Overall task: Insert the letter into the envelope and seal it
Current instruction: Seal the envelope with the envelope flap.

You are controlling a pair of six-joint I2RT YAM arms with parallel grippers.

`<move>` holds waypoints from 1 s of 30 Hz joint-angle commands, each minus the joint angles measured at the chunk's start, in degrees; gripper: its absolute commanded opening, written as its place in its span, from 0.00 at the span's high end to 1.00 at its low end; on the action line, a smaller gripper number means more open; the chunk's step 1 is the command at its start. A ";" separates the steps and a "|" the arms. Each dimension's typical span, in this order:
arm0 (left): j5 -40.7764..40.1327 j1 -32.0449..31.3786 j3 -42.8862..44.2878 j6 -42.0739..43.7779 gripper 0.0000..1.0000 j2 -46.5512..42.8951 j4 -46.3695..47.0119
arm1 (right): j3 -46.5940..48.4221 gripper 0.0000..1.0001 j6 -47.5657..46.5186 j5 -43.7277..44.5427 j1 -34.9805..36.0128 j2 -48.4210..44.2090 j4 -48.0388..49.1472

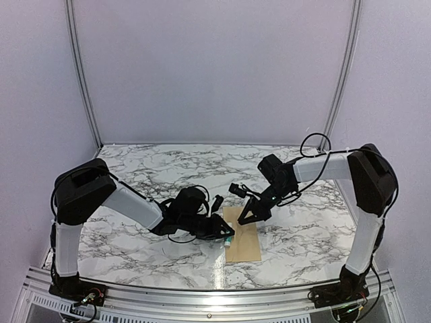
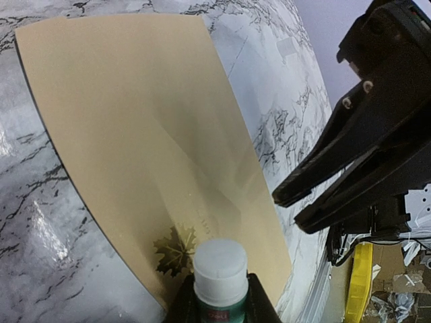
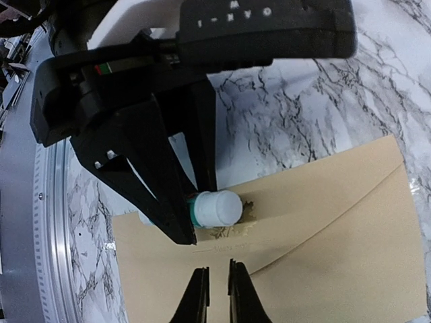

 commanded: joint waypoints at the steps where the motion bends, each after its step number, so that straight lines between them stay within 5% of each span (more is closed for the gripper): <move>1: -0.50 -0.50 -1.23 0.34 1.00 0.25 -2.09 | 2.39 0.92 2.13 -2.86 0.26 1.86 -0.09; 30: -3.82 1.55 -2.68 1.13 1.00 -4.63 1.69 | 0.20 0.92 4.83 1.41 1.22 8.34 2.94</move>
